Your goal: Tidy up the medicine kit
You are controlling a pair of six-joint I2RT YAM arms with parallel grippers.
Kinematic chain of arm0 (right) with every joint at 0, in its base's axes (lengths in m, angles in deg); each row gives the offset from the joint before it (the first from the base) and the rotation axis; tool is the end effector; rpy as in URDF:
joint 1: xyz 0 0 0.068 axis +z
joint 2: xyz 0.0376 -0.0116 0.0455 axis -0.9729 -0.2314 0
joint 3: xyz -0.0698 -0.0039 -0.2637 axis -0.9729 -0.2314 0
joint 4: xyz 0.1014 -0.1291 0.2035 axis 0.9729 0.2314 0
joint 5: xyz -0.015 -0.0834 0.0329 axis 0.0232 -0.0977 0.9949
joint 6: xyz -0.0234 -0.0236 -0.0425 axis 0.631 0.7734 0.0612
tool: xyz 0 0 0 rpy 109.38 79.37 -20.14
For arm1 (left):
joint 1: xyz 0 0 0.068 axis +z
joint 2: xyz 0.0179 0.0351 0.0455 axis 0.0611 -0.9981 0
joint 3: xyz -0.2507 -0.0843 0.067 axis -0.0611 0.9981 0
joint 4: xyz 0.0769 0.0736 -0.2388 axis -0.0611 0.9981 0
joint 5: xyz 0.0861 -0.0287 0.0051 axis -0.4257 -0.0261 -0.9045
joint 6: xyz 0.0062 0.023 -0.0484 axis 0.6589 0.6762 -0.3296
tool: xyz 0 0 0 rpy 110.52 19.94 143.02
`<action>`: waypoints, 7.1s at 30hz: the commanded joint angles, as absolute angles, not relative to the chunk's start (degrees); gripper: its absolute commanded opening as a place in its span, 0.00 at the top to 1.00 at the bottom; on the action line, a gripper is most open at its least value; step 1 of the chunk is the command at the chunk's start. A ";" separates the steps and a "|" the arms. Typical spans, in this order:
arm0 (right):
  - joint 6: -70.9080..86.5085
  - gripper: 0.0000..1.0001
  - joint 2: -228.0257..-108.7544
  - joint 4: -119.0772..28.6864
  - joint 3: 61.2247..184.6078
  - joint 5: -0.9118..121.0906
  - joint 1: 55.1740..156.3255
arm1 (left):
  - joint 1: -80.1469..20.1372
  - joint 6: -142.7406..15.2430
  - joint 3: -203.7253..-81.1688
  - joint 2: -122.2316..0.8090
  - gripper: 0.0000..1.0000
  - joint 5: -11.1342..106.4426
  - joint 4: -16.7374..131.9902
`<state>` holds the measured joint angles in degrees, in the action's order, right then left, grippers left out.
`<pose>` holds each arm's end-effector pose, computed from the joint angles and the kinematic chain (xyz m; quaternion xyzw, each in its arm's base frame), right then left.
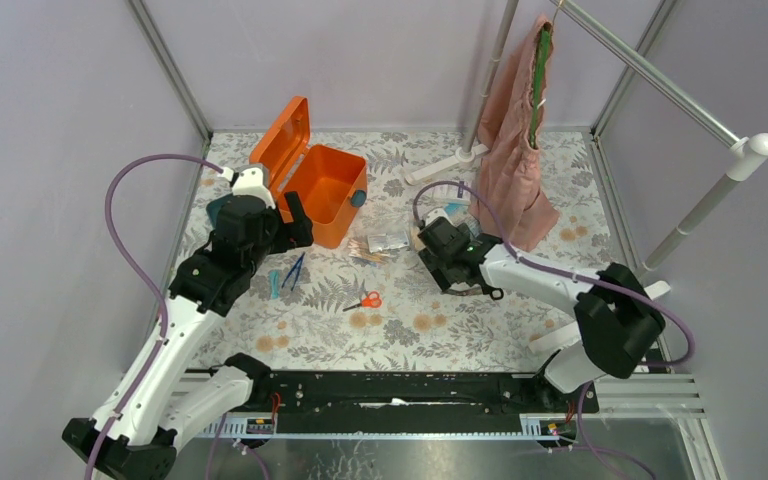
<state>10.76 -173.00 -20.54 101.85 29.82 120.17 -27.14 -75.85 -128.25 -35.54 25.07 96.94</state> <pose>0.2269 0.1968 0.2125 -0.2653 0.9022 -0.0580 0.3352 0.1686 -0.0642 0.3555 -0.0632 0.8570 -0.1020 0.5012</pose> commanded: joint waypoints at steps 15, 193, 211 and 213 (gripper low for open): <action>18.60 0.36 -185.88 -23.09 104.59 8.77 126.78 | -27.32 -75.77 -128.64 -33.45 0.01 23.77 96.08; -4.26 1.00 -172.85 -20.33 121.65 62.70 98.27 | -27.32 -80.80 -126.44 -29.90 0.01 22.25 98.39; -16.33 1.00 -193.96 -27.19 151.47 67.66 113.13 | -27.32 -82.00 -127.01 -25.47 0.01 15.07 103.64; -16.95 1.00 -197.63 -27.14 156.29 68.60 114.13 | -27.31 -82.13 -126.97 -25.11 0.01 14.86 103.85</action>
<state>-13.79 -192.82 -24.93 147.33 64.76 112.04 -27.14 -81.45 -126.46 -26.12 17.28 102.49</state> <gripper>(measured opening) 0.011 0.986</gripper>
